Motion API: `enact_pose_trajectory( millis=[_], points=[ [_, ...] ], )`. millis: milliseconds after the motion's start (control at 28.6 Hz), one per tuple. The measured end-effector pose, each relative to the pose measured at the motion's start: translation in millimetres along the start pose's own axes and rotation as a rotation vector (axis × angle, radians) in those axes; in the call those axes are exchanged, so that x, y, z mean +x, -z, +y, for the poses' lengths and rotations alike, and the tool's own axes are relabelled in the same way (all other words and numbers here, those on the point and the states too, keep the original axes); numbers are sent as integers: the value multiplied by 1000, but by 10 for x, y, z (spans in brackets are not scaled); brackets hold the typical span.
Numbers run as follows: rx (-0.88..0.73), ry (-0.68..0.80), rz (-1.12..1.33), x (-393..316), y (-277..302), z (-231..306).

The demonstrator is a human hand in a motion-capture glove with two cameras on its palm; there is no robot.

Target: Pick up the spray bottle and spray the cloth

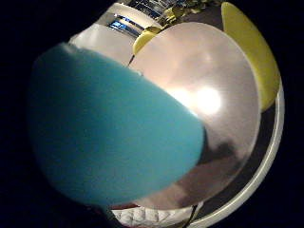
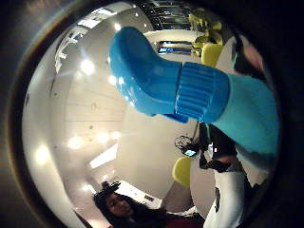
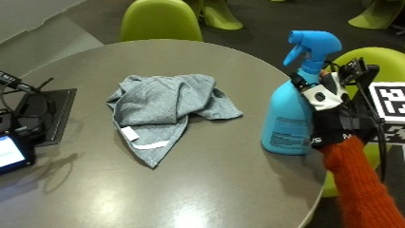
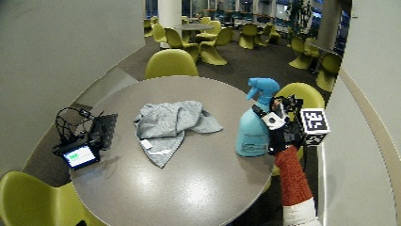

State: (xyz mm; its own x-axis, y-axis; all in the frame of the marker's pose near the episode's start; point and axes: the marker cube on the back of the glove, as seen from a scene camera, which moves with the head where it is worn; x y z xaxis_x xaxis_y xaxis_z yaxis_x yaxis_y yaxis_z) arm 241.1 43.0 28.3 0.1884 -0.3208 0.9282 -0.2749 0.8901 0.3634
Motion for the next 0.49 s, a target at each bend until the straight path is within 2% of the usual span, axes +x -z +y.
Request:
enact_pose_trajectory(
  millis=[140, 349, 489],
  points=[
    [27, 10, -20, 47, 53, 14],
    [157, 98, 192, 54, 119, -11],
    [113, 104, 299, -51, 8, -114]
  ],
)
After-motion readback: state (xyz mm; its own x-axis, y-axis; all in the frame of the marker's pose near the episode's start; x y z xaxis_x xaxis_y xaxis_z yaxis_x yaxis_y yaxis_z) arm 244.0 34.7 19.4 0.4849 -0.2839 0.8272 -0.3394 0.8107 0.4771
